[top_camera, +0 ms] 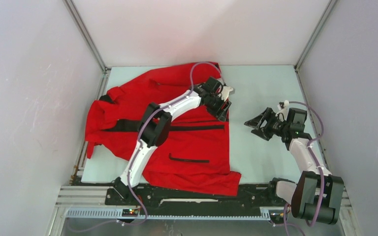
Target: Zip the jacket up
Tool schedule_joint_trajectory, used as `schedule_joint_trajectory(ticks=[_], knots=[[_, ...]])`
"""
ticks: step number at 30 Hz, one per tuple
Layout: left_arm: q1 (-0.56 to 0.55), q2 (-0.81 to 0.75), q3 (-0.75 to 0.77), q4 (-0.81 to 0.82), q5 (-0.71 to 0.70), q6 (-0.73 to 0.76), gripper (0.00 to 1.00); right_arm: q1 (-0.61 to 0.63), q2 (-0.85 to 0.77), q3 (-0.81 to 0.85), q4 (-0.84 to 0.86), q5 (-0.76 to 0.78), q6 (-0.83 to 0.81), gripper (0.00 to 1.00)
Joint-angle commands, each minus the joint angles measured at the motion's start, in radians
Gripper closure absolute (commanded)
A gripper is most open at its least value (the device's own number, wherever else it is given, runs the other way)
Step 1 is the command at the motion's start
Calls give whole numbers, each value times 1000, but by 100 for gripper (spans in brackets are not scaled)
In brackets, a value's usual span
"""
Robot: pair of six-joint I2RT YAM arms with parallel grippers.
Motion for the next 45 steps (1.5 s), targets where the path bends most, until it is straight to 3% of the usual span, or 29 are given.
schedule_joint_trajectory(ticks=[1, 3, 7, 9, 13, 14, 17, 21, 26, 35, 45], knots=[[-33, -7, 46, -5, 15, 10, 37, 13, -2, -15, 46, -10, 8, 27], [-45, -10, 37, -8, -36, 24, 38, 18, 5, -21, 55, 3, 22, 27], [-54, -41, -32, 35, -67, 38, 52, 16, 43, -21, 84, 5, 98, 29], [-54, -77, -99, 88, -85, 36, 61, 14, 67, -20, 113, 11, 156, 39], [-57, -160, -214, 203, -104, 35, 69, 24, 135, -20, 146, 83, 291, 45], [-57, -176, -238, 226, -104, 35, 74, 31, 162, -19, 167, 79, 320, 51], [-58, -200, -264, 253, -78, 24, 90, 55, 250, 2, 251, 48, 371, 59], [-59, -214, -276, 264, -39, -2, 99, 94, 361, 41, 308, 9, 376, 57], [-59, -262, -330, 317, -9, -52, 100, 143, 477, 59, 381, -18, 444, 46], [-59, -348, -436, 401, 36, -116, 100, 169, 511, 76, 438, 32, 573, 47], [-74, -409, -489, 424, -17, -125, 99, 239, 567, 83, 529, -2, 685, 44]])
